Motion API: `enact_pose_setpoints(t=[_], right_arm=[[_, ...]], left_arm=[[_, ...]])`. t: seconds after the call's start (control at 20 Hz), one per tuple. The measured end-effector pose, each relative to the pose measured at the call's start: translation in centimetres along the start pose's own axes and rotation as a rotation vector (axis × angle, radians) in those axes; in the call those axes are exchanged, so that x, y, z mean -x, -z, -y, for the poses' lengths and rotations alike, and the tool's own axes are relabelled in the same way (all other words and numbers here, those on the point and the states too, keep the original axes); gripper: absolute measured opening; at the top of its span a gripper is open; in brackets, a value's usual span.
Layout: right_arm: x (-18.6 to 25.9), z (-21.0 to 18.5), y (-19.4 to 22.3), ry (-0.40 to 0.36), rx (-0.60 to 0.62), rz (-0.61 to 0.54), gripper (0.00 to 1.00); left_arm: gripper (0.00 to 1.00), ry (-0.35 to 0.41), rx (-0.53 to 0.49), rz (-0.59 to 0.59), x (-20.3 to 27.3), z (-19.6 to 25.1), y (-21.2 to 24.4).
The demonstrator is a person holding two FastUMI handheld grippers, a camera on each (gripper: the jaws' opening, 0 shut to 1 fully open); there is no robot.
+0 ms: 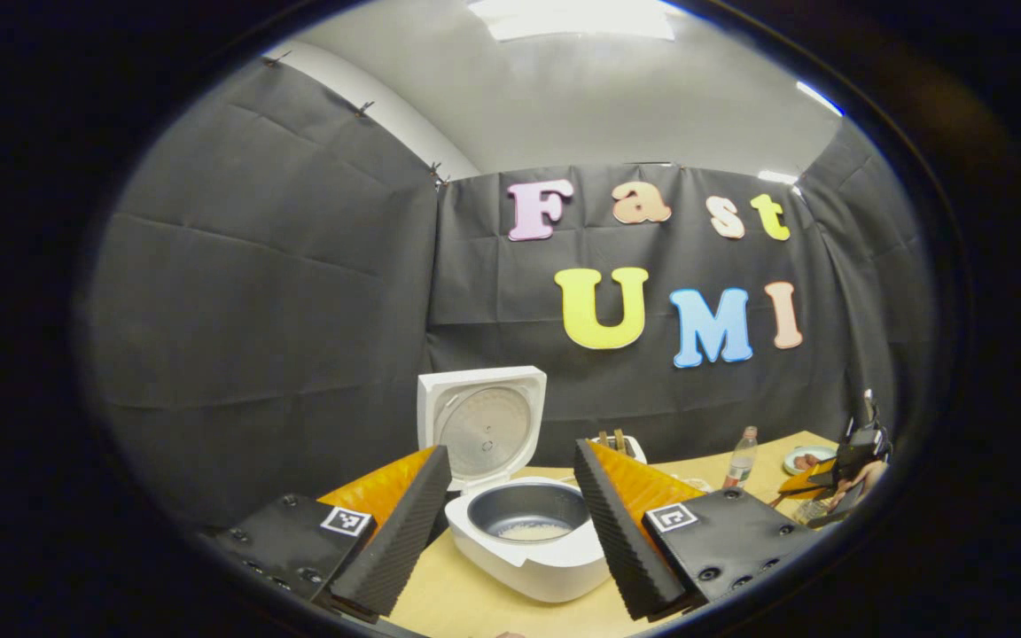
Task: Close the left gripper, press the button to open the rice cooker; take a wooden spoon from the chopstick holder with the right hand, scoop a spoonful of rice and pour it into the rice cooker, then put the wooden spoon back into the chopstick holder.
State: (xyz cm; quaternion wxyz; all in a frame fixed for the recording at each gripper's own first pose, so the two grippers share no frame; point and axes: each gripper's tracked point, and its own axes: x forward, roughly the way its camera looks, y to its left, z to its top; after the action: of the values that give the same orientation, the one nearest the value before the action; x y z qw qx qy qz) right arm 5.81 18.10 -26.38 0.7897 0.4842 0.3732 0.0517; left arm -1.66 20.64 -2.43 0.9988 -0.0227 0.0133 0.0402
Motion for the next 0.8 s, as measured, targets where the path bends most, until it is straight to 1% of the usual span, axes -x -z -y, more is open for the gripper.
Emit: enact_pose_setpoints(t=[0.15,0.25,0.3,0.45,0.5,0.6,0.75,0.8], right_arm=[[0.4,-2.4,-0.7,-0.063,-0.077,-0.011,0.12],[0.6,-4.3,-1.1,-0.103,-0.105,-0.012,0.12],[0.6,-5.4,-1.2,-0.124,-0.122,-0.018,0.12],[0.8,-8.8,-1.3,-0.192,-0.167,-0.027,0.12],[0.8,-10.1,-1.3,-0.213,-0.175,-0.031,0.12],[0.7,-12.8,-0.8,-0.253,-0.170,-0.048,0.12],[0.2,-16.4,0.6,-0.303,-0.133,-0.076,0.12],[0.0,-17.7,1.2,-0.324,-0.117,-0.086,0.12]], left_arm=[[0.99,-0.002,0.017,-0.001,0.3,0.2,0.4],[0.99,-0.003,0.019,-0.008,0.7,0.1,1.0],[0.97,-0.003,0.022,-0.008,0.9,0.1,1.1],[0.99,-0.006,0.019,-0.005,1.3,-0.1,1.3],[0.97,-0.014,0.011,-0.009,1.4,-0.6,1.5],[0.99,-0.025,0.013,-0.020,1.7,-1.2,2.1],[0.97,-0.047,0.031,-0.032,2.3,-2.4,2.6],[0.99,-0.056,0.031,-0.034,2.5,-2.8,2.7]])
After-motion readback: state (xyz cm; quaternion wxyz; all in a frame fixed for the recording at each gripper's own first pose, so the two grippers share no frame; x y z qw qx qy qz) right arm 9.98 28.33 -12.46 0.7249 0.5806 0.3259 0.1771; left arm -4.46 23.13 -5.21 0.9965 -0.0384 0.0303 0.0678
